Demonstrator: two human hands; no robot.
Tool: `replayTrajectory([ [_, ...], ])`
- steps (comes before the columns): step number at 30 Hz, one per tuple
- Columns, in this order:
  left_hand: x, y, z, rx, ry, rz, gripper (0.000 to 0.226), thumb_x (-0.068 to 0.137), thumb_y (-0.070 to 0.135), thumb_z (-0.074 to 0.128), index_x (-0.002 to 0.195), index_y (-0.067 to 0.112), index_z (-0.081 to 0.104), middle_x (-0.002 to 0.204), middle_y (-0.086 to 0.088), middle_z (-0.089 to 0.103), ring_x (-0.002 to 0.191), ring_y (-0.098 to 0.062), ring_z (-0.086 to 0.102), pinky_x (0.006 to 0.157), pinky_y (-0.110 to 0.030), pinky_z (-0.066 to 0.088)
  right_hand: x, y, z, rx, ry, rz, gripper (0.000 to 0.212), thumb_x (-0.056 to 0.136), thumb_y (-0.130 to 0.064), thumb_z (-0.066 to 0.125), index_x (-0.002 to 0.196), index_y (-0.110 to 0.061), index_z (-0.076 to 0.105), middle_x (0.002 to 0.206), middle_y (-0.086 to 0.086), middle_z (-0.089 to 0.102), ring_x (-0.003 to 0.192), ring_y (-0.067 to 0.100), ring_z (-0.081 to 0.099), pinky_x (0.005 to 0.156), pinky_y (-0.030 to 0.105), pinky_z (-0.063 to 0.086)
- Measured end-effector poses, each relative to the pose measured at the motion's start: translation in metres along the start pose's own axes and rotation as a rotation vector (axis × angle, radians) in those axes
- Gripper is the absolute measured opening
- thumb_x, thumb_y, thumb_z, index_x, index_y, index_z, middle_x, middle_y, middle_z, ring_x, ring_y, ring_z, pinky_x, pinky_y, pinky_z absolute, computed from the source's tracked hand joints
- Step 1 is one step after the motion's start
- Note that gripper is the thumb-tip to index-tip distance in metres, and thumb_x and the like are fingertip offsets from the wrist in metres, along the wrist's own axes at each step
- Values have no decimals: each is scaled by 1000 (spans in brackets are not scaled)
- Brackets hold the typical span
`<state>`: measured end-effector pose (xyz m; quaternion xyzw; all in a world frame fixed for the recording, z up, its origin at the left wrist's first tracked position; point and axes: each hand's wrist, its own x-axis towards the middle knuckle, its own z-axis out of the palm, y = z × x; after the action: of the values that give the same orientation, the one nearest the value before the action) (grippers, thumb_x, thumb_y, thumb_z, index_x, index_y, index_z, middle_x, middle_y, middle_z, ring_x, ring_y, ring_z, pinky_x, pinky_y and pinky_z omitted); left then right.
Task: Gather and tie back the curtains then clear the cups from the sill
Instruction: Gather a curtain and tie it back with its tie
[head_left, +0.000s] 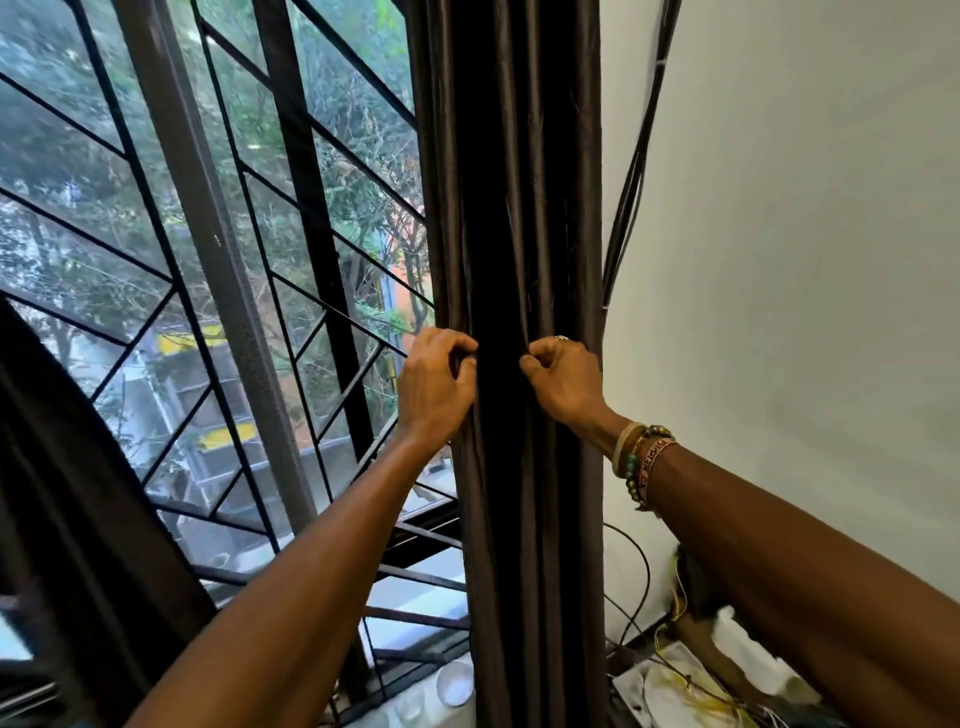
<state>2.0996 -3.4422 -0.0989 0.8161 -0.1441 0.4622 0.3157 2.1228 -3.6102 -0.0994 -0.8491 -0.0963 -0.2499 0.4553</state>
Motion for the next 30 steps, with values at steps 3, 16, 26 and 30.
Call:
replayTrajectory([
  [3,0,10,3,-96,110,-106,6,88,21,70,90,16,73,87,5,64,75,-4,53,68,-8,39,-11,-5,0,37,1,-2,8,96,-20,57,92,-17,64,81,-1,70,74,17,66,75,37,56],
  [16,-1,35,11,-346,6,-438,33,87,31,72,109,21,49,88,3,61,73,-12,63,67,-31,51,-31,-7,15,-48,-30,-139,19,97,-22,52,102,-22,70,89,-1,72,78,20,66,70,37,54],
  [26,12,16,7,-9,58,-410,21,95,22,61,86,3,61,96,-11,56,92,-33,57,70,-29,30,-33,0,-6,129,124,-108,30,92,-26,68,120,-16,69,98,-5,70,86,8,65,81,29,56],
  [30,5,4,1,-64,72,-215,12,95,15,60,98,3,62,88,-12,62,83,-32,60,64,-28,29,-17,9,-17,129,75,71,74,84,-38,76,145,-11,44,133,8,59,116,22,61,96,36,52],
])
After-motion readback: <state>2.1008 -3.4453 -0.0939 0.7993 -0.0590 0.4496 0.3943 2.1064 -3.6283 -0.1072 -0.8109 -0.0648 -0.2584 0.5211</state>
